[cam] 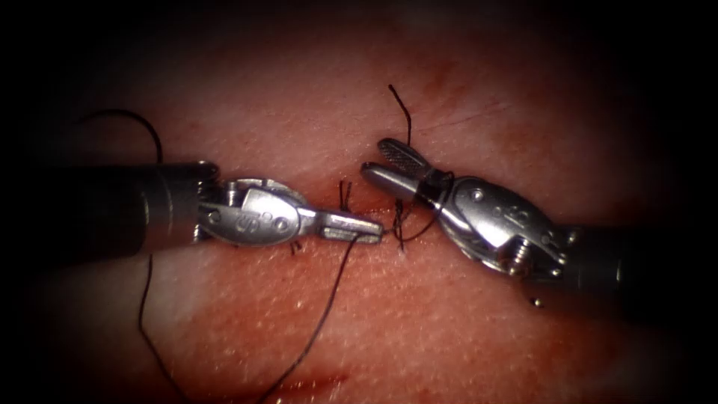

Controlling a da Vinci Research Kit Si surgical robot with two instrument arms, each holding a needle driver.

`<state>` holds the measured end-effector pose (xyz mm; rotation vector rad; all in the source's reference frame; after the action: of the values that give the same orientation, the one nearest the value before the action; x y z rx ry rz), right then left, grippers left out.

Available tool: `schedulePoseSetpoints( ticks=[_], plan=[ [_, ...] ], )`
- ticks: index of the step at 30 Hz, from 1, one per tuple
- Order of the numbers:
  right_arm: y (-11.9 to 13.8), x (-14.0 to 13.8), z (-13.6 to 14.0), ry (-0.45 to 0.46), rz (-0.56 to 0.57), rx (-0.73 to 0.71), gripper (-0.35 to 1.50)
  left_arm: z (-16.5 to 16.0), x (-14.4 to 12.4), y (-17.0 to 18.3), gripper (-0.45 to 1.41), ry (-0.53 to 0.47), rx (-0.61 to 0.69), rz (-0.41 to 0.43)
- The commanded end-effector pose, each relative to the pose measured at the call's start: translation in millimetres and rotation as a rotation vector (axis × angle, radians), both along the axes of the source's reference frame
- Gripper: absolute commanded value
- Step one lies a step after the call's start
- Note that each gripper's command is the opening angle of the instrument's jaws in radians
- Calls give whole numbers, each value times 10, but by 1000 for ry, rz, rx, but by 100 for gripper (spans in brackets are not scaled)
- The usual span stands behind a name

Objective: Wound Closure
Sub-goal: Loop suture counter-clockwise once around right needle driver, then fetch tail of suture with right jaws

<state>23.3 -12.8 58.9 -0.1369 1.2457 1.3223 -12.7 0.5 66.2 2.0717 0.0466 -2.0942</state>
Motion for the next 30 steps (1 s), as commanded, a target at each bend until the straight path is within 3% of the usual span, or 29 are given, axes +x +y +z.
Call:
schedulePoseSetpoints(
  ticks=[1, 6, 16, 26, 30],
  plan=[
    [1, 3, 4, -5, 33, 12, 12, 5, -5, 4, -45, 0, -1, -1],
    [7, 1, 12, -55, 100, 57, 57, 3, -10, 11, -45, -1, 6, -4],
    [18, -2, 24, -127, 124, 69, 91, -3, -17, 40, -45, -6, 34, -15],
    [27, 10, 33, -147, 104, 73, 81, 0, -25, 39, -45, -9, 31, -15],
    [31, 16, 37, -153, 93, 74, 64, -1, -20, 38, -45, -11, 31, -12]
  ],
)
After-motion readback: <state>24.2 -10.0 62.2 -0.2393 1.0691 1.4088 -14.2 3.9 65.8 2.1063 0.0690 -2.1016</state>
